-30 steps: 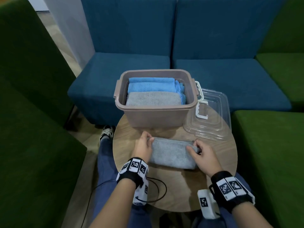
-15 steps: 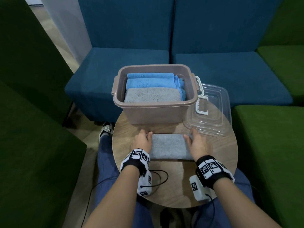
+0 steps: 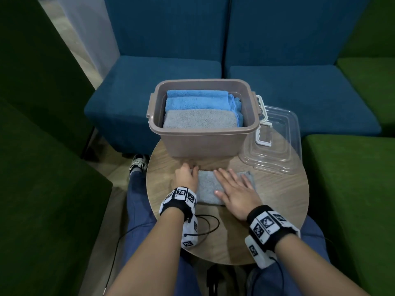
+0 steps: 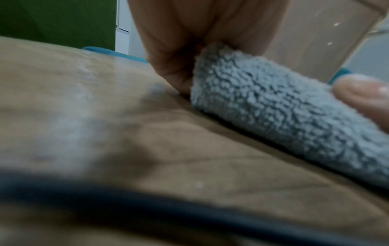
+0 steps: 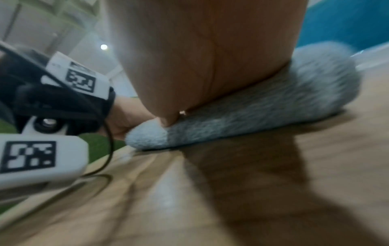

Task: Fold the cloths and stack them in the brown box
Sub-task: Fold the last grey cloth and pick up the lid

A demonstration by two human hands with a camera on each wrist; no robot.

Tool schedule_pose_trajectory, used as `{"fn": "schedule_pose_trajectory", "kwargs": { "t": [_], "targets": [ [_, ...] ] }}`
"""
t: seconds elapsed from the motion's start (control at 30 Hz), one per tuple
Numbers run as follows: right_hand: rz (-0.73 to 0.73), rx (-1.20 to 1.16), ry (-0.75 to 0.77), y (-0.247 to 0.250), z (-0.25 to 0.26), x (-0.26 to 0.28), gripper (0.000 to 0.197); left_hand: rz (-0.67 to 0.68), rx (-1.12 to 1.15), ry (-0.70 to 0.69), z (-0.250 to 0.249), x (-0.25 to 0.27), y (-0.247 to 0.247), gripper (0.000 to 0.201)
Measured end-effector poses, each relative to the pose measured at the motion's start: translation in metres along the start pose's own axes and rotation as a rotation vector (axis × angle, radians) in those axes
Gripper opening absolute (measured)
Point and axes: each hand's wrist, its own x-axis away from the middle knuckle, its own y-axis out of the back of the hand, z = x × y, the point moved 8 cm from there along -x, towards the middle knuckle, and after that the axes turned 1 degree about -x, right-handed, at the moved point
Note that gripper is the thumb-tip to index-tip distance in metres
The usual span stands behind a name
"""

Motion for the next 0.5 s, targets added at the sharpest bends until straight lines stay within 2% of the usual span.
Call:
{"fn": "schedule_pose_trajectory", "kwargs": {
  "t": [0.13, 0.2, 0.27, 0.33, 0.4, 0.43, 0.5],
  "targets": [
    [0.028, -0.023, -0.120, 0.004, -0.036, 0.009, 0.058, -0.020, -0.019, 0.097, -0.001, 0.005, 0.005, 0.030],
    [0.039, -0.032, -0.134, 0.003, -0.039, 0.007, 0.058, -0.017, -0.160, 0.073, -0.010, 0.007, 0.009, 0.033],
    [0.040, -0.049, -0.145, 0.001, -0.037, 0.005, 0.057, -0.064, -0.364, -0.085, -0.031, 0.012, 0.010, 0.039],
    [0.033, -0.054, -0.150, 0.000, -0.036, 0.004, 0.057, -0.088, -0.431, -0.375, -0.060, 0.029, -0.001, 0.040],
    [0.040, -0.039, -0.154, -0.001, -0.037, 0.004, 0.058, 0.076, -0.419, -0.602, -0.070, 0.050, -0.029, 0.054],
    [0.042, -0.040, -0.155, -0.001, -0.037, 0.004, 0.058, 0.170, -0.440, -0.639, -0.066, 0.059, -0.041, 0.067],
    [0.040, -0.046, -0.147, 0.001, -0.036, 0.005, 0.058, 0.219, -0.477, -0.615, -0.045, 0.059, -0.048, 0.077]
  ]
}}
